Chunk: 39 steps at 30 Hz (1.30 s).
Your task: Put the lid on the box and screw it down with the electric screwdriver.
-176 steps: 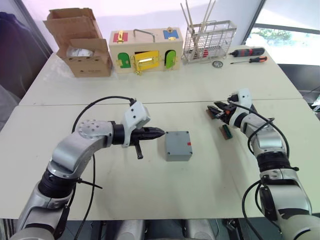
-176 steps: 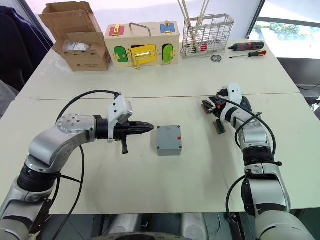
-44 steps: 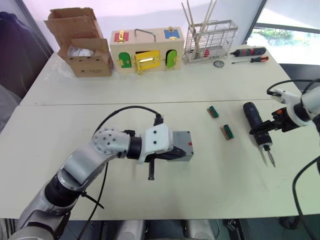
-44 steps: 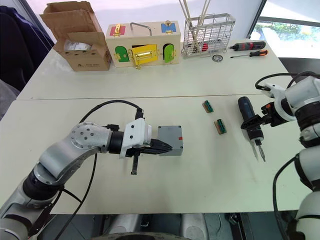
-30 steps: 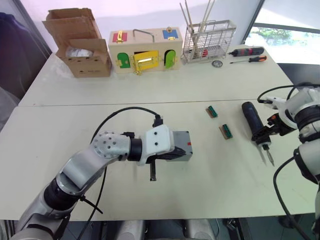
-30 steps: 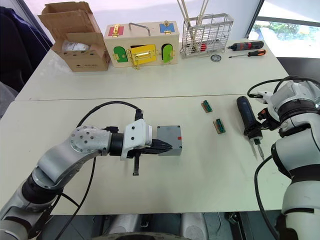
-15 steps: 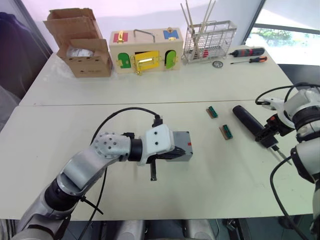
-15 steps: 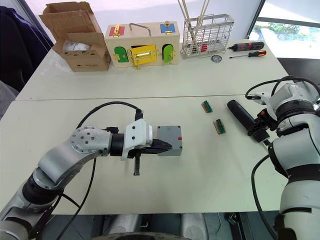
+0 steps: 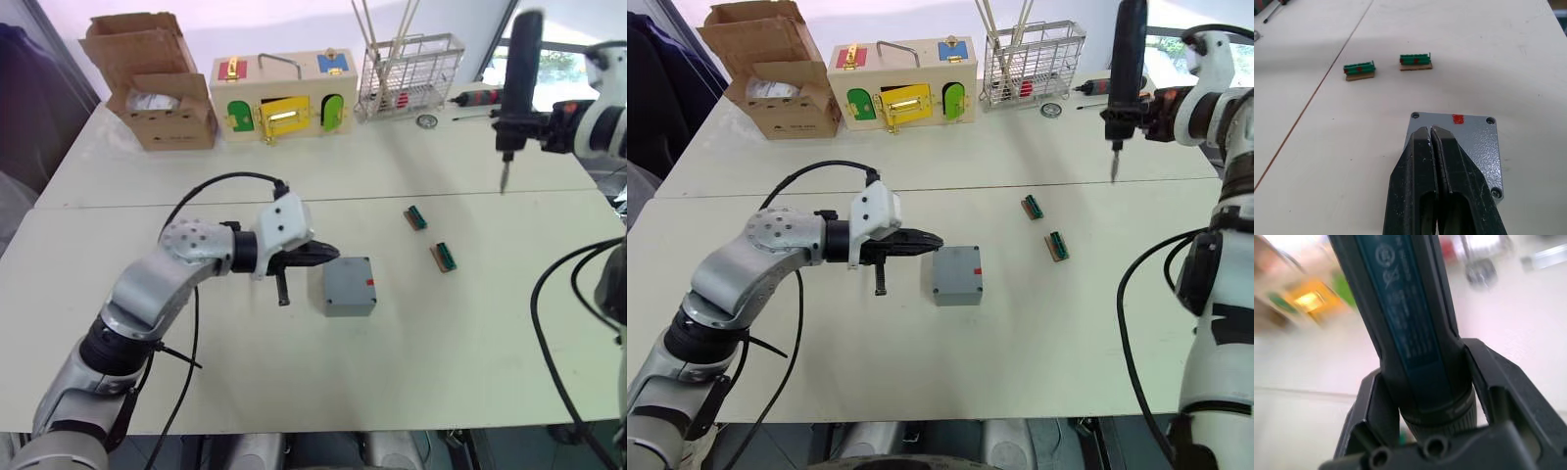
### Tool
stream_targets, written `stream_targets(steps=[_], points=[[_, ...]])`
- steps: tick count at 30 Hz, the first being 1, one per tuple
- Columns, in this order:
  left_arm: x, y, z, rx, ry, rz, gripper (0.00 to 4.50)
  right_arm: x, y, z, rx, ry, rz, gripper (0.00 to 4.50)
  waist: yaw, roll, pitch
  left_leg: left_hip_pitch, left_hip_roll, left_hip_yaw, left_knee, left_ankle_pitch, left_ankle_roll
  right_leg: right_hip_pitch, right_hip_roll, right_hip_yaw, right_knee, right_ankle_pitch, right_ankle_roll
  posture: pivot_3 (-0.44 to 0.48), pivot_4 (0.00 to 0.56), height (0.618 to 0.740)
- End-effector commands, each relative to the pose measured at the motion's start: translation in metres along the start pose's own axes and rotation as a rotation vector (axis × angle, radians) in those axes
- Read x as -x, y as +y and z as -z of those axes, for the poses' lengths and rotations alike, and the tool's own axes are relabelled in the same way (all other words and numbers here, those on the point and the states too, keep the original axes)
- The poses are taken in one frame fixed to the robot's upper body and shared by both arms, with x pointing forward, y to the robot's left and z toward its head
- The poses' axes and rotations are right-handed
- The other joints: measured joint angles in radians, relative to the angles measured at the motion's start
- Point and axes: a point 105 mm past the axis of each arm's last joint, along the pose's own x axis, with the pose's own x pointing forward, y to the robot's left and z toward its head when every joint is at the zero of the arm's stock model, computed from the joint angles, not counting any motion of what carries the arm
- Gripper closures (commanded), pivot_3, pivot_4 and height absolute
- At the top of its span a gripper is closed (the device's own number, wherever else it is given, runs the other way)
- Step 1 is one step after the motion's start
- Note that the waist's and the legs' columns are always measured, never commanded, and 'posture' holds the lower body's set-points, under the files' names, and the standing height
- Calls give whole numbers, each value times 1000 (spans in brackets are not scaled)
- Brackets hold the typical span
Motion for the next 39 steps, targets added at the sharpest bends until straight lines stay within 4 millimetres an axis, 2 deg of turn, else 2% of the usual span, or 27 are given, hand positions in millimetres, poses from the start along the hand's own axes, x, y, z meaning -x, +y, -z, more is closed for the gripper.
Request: stream_targets(steps=[1, 3, 6, 9, 14, 18, 22, 25, 30, 34, 39], points=[[8, -1, -1, 12, 10, 17, 4500, 21, 47, -32, -85, -360, -113, 2721, -2, 1, 0, 0, 0, 0, 3, 0, 0, 0, 0, 0, 2, 0, 0, 0, 150, 730], [11, -2, 10, -7, 86, 24, 4500, 30, 79, -27, -197, -510, -210, 2721, -4, 1, 0, 0, 0, -1, 3, 0, 0, -1, 0, 0, 3, 0, 0, 0, 150, 730], [10, -2, 2, 16, 64, 13, 4500, 33, 101, -20, -253, -591, -185, 2721, -5, 3, 0, 0, 0, -1, 2, 0, 0, -3, 0, 1, 5, 0, 0, 0, 150, 730], [9, -7, 1, 39, 55, 13, 4500, 35, 123, -5, -200, -568, -180, 2721, 3, 2, 0, 0, -1, -3, 3, 0, 0, -2, 0, 1, 5, 0, 0, 0, 150, 730], [0, -11, 5, 116, 24, 35, 4500, 35, 171, 22, -97, -448, -381, 2721, -6, 1, -1, 0, -2, -4, 4, 0, 0, 1, 0, 1, 3, 0, 0, 0, 150, 730], [-5, -8, 7, 122, 22, 47, 4500, 25, 178, 44, -68, -368, -430, 2721, -9, 1, -1, 0, -1, -4, 4, 0, 0, 1, 1, 1, 3, 0, 0, 0, 150, 730], [-14, -12, 17, 114, 56, 60, 4500, 26, 186, 58, -44, -309, -479, 2721, -3, 1, -1, 1, 0, -5, 3, 0, 0, 1, 3, 1, 3, 0, 0, 0, 150, 730], [-20, -12, 28, 111, 83, 56, 4500, 28, 185, 62, -41, -296, -479, 2721, -2, 1, -1, 1, -1, -5, 3, 0, 0, 1, 2, 1, 2, 0, 0, 0, 150, 730], [-30, -18, 33, 105, 91, 83, 4500, 31, 181, 67, -36, -287, -454, 2721, -2, 1, -1, 1, -1, -5, 4, 0, 0, 2, 2, 1, 2, 0, 0, 0, 150, 730], [-32, -20, 40, 78, 122, 95, 4500, 33, 175, 68, -36, -287, -421, 2721, -2, 1, -1, 1, -1, -5, 4, 0, 0, 1, 2, 1, 2, 0, 0, 0, 150, 730], [-33, -20, 39, 71, 117, 101, 4500, 35, 171, 70, -39, -283, -404, 2721, -1, 1, -1, 1, -1, -5, 4, 0, 0, 2, 2, 1, 2, 0, 0, 0, 150, 730]])
